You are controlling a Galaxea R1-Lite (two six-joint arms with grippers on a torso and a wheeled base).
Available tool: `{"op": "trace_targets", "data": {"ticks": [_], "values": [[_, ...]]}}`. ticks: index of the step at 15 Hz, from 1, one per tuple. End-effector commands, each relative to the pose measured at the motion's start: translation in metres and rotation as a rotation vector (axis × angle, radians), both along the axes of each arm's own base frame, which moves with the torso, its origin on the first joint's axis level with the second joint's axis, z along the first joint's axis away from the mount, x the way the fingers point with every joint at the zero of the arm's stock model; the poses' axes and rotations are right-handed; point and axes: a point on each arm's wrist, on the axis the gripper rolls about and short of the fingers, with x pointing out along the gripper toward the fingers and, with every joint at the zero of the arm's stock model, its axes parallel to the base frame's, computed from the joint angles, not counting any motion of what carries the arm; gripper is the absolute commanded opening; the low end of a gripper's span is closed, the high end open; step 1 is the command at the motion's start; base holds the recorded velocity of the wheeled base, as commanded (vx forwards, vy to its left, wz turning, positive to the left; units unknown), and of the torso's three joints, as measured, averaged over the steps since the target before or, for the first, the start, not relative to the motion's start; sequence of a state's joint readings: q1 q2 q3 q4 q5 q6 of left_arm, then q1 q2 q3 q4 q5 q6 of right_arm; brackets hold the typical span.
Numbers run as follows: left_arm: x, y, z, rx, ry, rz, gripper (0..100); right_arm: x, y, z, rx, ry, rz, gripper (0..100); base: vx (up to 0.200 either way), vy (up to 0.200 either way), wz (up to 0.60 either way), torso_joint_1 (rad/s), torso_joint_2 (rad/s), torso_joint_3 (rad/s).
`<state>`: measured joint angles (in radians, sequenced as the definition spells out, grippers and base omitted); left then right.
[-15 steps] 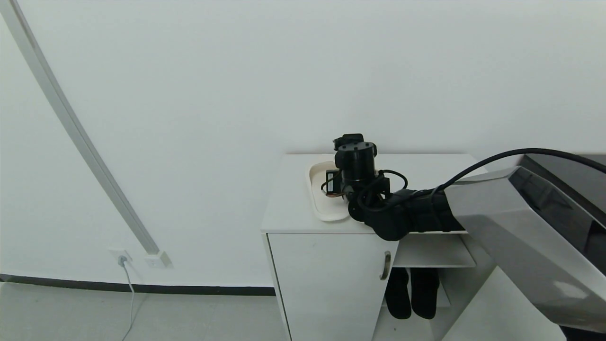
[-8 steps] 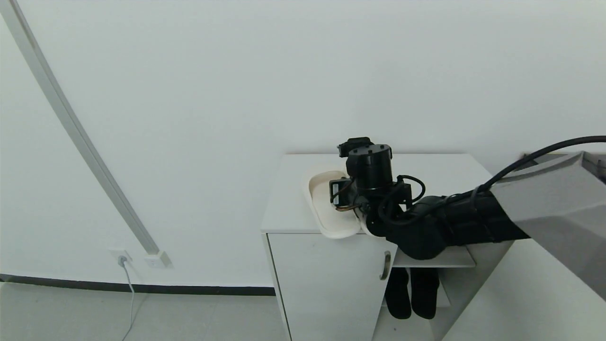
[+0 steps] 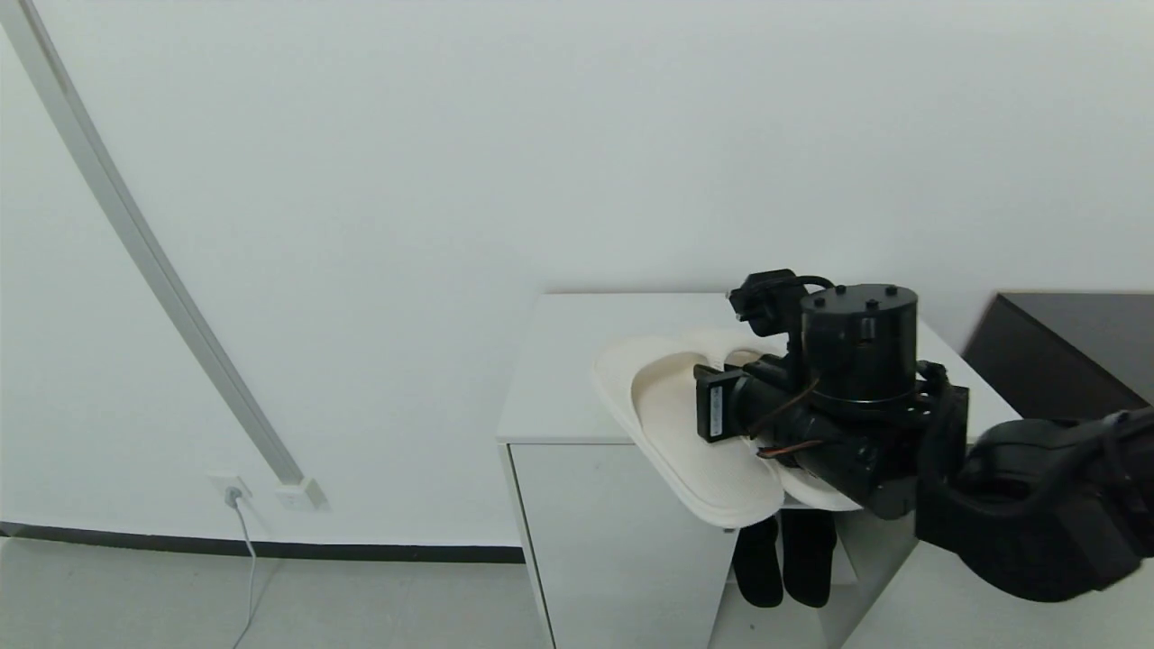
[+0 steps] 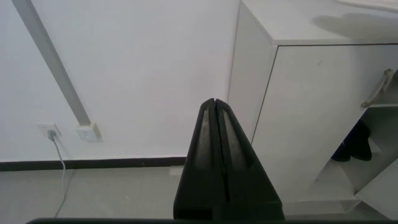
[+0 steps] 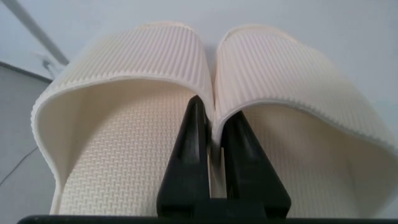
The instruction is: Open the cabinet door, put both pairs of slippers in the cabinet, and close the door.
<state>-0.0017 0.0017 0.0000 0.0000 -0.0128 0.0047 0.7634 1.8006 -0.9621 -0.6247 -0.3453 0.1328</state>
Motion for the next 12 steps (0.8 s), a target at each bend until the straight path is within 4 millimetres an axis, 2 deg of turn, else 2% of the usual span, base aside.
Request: {"op": "trace_targets", "data": {"ticks": [1, 9, 12], "values": [[0.0, 0.0, 0.0, 0.0, 0.0, 0.001, 0, -0.0206, -0.0144, 0.0163, 0.028, -0.026, 0.025, 0, 0.0, 0.0, 0.0, 0.0, 0.0, 0.0], [0.0, 0.0, 0.0, -0.005, 0.0, 0.001, 0, -0.0259, -0.0109, 0.011, 0.016, -0.015, 0.042, 0, 0.0, 0.0, 0.0, 0.0, 0.0, 0.0], [0.0001, 0.0, 0.0, -0.005, 0.001, -0.001, 0, -0.0265, -0.0109, 0.0098, 0.013, -0.011, 0.042, 0, -0.2, 0.0, 0.0, 0.009, 0.0, 0.004]]}}
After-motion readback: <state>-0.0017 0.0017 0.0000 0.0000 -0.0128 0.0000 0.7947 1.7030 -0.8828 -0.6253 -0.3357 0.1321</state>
